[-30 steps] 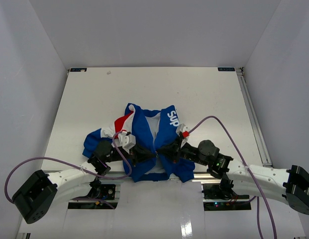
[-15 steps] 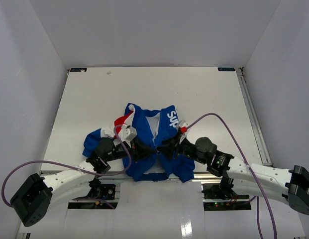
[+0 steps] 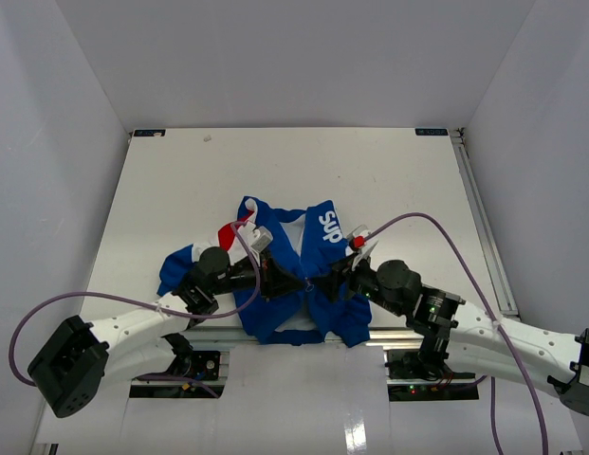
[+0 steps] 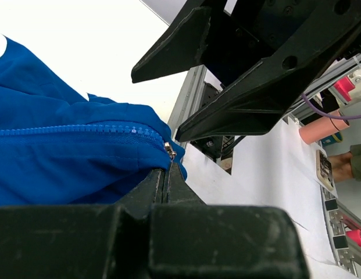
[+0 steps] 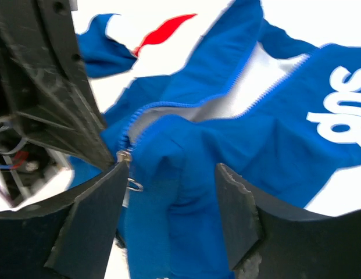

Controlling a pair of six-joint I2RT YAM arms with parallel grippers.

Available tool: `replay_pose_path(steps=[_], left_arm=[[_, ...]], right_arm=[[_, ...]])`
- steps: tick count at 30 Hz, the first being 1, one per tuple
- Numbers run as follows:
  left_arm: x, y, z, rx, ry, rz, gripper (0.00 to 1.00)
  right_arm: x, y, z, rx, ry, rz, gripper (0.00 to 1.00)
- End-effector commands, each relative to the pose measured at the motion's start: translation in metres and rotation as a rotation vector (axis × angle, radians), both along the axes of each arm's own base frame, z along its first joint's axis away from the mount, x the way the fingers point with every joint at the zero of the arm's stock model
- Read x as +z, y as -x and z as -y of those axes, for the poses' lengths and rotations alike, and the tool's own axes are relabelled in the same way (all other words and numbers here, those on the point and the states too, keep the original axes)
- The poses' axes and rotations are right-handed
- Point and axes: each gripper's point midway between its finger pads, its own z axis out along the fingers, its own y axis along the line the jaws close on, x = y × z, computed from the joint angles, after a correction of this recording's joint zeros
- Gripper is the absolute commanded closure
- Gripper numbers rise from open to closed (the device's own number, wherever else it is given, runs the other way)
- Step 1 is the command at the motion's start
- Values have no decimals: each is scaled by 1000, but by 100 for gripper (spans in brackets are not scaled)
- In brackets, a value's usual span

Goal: Zip up the jacket

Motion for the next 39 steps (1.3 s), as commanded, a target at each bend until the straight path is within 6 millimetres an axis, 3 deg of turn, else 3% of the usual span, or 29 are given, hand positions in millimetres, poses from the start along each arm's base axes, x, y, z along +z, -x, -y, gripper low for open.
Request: replay_pose_path(steps=[1,5,9,14,20,26,39], left_arm=[[13,-3,3,-16,22,-51,100],[10,-6,5,-13,14,-82,100],[8,-9,4,-3,9,-121,100],[5,-15,2,23,6,-186,100],[6,-17,-5,17,18,-237,100],[6,-19,-10,15,30,-248,100],[6,-19,-13,18,37,-258,100]], right_arm=[[10,-11,11,-113,56,22,31],[20,-10,12,-162,107,61,32],[31,8,2,-133,167,170,35],[29,24,-6,-83,304,355,35],[25,25,-6,26,404,627,33],[30,33,4,90,299,845,32],[30,35,-18,109,311,1032,39]])
